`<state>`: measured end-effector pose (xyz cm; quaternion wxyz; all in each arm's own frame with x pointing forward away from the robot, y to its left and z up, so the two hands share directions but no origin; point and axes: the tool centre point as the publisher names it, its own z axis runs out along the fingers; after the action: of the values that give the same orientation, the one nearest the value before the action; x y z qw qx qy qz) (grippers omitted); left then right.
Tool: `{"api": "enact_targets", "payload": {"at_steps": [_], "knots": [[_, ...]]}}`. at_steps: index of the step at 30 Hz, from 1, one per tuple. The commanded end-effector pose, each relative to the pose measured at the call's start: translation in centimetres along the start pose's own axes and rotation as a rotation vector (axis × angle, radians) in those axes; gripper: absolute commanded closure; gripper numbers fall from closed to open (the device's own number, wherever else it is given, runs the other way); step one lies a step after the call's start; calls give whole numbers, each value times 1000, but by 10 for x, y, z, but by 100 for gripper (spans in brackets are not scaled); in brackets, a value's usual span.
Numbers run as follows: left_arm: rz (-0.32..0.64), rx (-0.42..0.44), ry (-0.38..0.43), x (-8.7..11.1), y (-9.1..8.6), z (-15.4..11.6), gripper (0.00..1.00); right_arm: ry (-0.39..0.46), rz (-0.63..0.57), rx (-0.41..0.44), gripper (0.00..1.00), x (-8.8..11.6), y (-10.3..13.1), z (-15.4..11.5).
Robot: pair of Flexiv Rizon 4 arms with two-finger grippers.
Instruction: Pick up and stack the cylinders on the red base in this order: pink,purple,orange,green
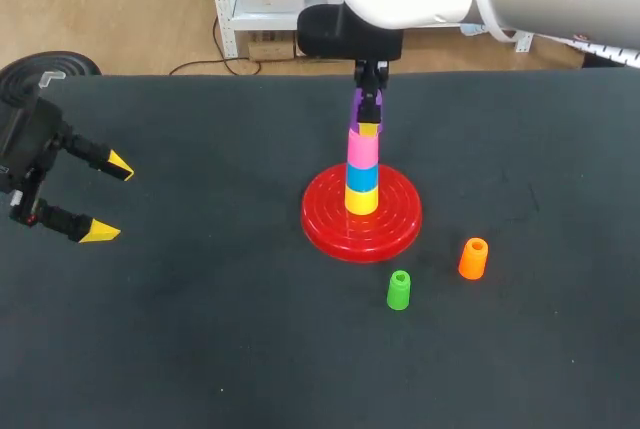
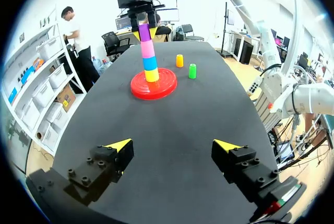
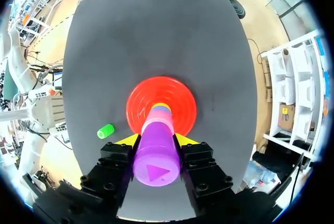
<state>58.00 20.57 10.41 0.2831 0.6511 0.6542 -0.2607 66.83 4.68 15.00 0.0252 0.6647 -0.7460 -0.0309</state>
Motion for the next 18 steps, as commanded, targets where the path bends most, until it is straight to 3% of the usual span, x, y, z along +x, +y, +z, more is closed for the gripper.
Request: {"api": "enact_targets", "payload": {"at_steps": [1, 18], "knots": [[3, -3, -3, 1, 0, 0, 0, -2, -1, 6, 100, 1, 3, 0], [3, -3, -3, 1, 0, 0, 0, -4, -6, -14, 100, -3, 5, 9]]}}
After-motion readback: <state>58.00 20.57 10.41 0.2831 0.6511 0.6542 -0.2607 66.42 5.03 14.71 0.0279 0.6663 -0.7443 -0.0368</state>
